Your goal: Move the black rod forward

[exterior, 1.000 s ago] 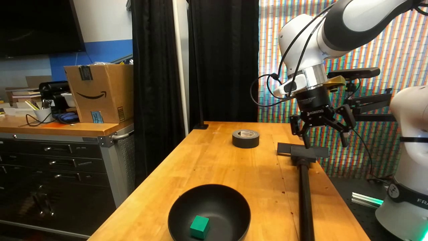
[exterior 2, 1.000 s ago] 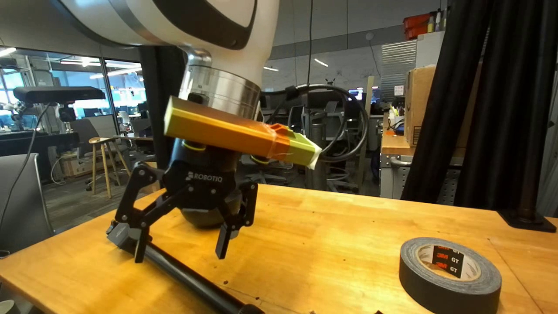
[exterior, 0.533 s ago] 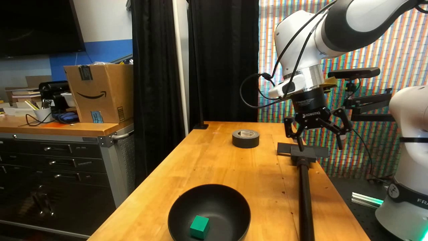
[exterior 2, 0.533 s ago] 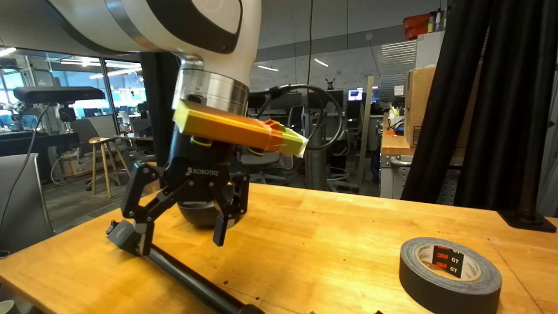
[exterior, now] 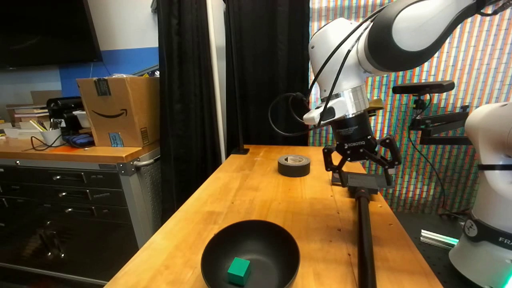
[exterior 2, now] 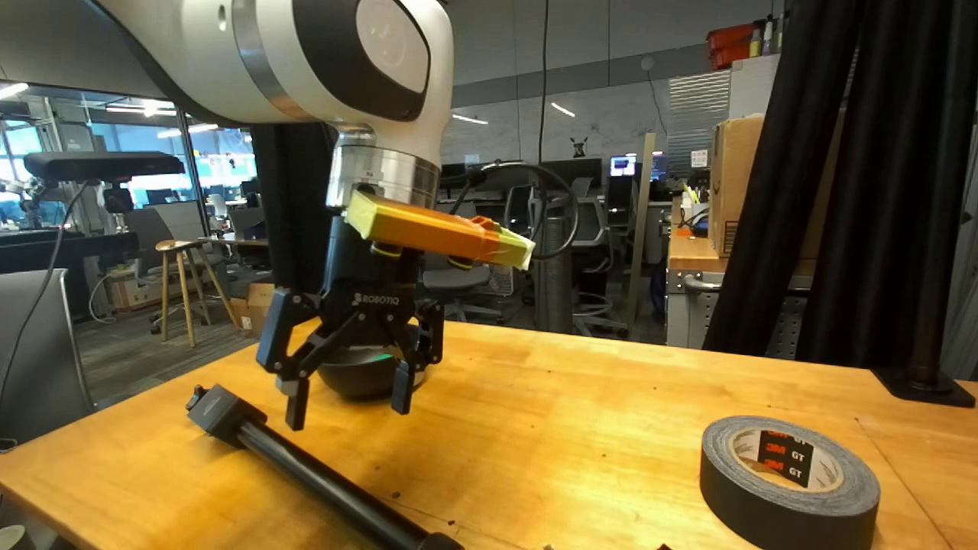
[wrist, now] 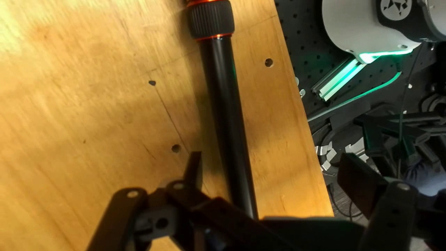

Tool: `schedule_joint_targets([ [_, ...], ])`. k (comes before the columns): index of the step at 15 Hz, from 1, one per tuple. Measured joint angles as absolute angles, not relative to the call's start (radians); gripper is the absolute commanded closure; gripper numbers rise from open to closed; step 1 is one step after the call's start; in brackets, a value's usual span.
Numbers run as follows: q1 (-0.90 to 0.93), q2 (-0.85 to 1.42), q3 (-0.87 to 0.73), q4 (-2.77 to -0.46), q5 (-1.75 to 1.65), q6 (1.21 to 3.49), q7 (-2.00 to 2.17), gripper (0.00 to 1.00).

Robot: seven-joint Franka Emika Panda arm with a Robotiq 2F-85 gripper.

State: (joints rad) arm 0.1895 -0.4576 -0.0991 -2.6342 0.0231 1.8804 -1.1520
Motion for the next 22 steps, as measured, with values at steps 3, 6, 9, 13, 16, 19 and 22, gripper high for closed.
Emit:
schedule_joint_targets([
  [3, 0.189, -0.410, -0.096, -2.610, 0.024, 1.899, -1.158, 0.00],
  [6, 0.181, -0.387, -0.096, -2.605, 0.026, 1.915, -1.161, 0.00],
  [9, 0.171, -0.384, -0.096, -2.608, 0.027, 1.915, -1.163, 0.00],
  [13, 0.168, -0.384, -0.096, -2.630, 0.027, 1.916, -1.164, 0.00],
  [16, 0.166, -0.384, -0.096, -2.656, 0.027, 1.916, -1.164, 0.00],
  [19, 0.157, -0.384, -0.096, -2.680, 0.027, 1.916, -1.164, 0.00],
  [22, 0.148, -0.384, -0.097, -2.690, 0.027, 1.918, -1.164, 0.00],
])
